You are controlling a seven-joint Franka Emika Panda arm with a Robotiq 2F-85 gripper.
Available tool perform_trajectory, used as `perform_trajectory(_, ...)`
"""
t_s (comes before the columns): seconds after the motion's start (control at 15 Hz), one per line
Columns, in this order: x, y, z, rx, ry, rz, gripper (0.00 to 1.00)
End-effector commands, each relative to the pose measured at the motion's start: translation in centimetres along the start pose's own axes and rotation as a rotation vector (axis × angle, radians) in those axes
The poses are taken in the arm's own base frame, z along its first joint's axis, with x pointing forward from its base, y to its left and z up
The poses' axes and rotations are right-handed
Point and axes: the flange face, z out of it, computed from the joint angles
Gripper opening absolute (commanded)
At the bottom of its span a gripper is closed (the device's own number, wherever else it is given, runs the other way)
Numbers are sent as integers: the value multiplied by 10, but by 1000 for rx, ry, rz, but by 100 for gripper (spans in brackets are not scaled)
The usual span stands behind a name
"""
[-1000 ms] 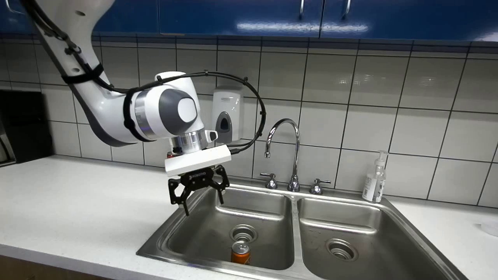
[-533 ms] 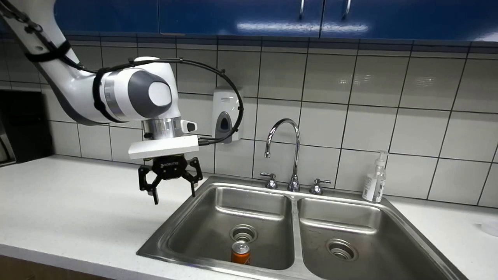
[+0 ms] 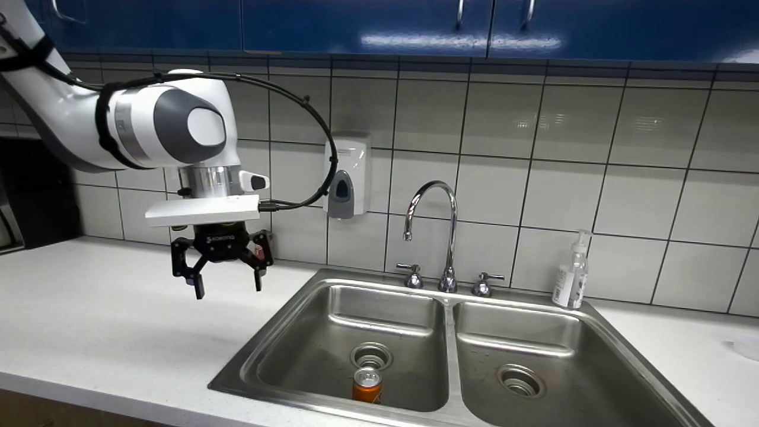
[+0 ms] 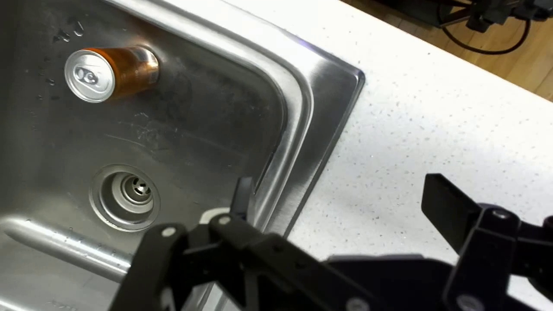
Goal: Put the Fanta can inside the left part of the sink
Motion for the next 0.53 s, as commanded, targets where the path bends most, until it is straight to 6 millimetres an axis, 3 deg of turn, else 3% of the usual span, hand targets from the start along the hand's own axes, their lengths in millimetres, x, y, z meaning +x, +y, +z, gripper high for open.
perform_trajectory(0.0,0,-24,-14,7,-1,8,100)
perform_trajectory(0.4,5,-46,-19,4,-39,-37,100)
perform_trajectory(0.47,10,-34,-10,7,-24,-50,100)
